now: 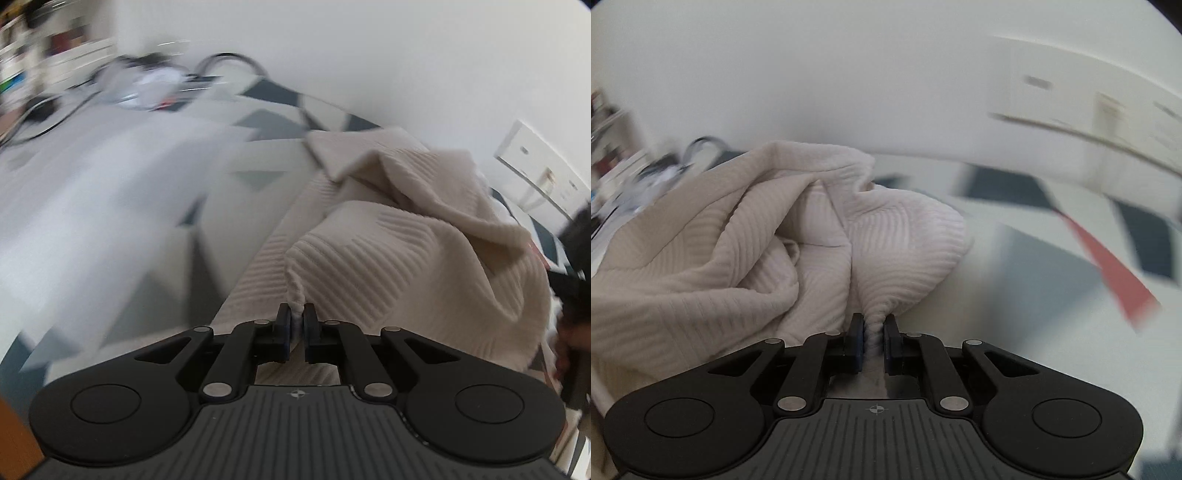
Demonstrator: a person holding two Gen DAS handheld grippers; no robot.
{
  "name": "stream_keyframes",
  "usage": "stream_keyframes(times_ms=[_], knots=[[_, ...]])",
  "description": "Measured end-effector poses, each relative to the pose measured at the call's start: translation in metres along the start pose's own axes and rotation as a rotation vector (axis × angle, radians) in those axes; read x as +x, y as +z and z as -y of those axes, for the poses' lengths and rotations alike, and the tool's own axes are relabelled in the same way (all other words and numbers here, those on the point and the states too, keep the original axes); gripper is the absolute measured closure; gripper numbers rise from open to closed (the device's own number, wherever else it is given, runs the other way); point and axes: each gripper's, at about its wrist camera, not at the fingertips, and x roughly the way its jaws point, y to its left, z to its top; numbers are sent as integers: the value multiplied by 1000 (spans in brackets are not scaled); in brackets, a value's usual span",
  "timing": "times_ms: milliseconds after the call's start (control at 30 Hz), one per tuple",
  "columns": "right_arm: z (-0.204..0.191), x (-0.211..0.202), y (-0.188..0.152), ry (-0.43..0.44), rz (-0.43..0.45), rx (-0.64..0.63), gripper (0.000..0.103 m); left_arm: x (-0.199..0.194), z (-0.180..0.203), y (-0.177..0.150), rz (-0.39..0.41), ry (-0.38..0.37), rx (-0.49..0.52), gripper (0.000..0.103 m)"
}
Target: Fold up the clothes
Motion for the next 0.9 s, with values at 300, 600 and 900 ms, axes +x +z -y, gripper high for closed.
stream_keyframes(times_ms=[300, 600, 900], knots=[[17, -104, -109, -225, 5, 261, 94, 52, 41, 38, 4, -166, 189, 97], [-76, -146, -173, -295, -30, 432, 88, 35, 4, 70, 57, -274, 308, 65], [-77, -210, -164, -392, 92, 593, 69, -49, -81, 52, 148, -399, 305, 33]])
